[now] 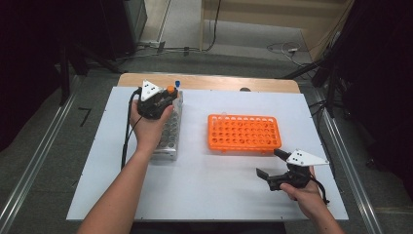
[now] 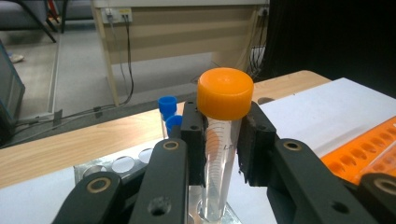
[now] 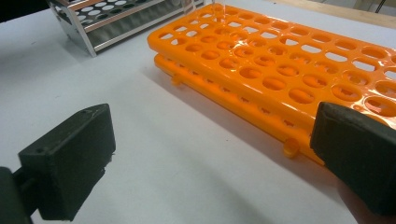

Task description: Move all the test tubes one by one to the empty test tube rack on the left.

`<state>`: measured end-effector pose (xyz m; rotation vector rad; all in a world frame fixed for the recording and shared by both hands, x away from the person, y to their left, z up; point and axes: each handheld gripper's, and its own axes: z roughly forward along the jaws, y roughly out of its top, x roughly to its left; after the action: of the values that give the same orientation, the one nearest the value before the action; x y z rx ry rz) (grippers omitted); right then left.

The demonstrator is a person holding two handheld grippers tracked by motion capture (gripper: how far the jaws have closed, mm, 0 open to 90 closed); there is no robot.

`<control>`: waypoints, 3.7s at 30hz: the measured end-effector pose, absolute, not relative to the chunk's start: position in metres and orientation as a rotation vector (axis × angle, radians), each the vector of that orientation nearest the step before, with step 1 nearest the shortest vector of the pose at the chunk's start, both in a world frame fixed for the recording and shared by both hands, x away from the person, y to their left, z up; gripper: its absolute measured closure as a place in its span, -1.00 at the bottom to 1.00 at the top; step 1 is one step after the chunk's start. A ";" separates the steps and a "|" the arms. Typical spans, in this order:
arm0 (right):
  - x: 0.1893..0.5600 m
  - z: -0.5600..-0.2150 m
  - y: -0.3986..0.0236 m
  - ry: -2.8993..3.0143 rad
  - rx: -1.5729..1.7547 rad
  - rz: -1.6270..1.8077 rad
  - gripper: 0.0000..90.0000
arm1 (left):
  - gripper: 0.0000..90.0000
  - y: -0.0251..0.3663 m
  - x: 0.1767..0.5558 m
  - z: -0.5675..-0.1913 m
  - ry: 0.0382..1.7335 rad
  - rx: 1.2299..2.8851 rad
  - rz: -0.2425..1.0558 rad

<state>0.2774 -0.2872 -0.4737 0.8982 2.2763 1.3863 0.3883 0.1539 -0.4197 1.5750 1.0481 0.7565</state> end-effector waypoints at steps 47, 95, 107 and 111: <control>0.287 -0.463 -0.270 2.210 0.923 1.431 -0.94 | -1.00 0.150 0.335 -0.413 0.941 1.606 0.456; 0.390 -0.475 -0.146 2.162 1.188 1.315 0.27 | -1.00 0.149 0.254 -0.446 0.879 1.617 0.374; 0.393 -0.477 -0.131 2.085 1.233 1.220 0.63 | -1.00 0.150 0.255 -0.447 0.886 1.615 0.372; 0.391 -0.475 -0.134 2.084 1.198 1.244 0.64 | -1.00 0.149 0.255 -0.447 0.882 1.616 0.374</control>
<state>0.3908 -0.1341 -0.4754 1.1976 2.0837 1.2441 0.2546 0.1489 -0.4470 1.6160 0.8819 0.3738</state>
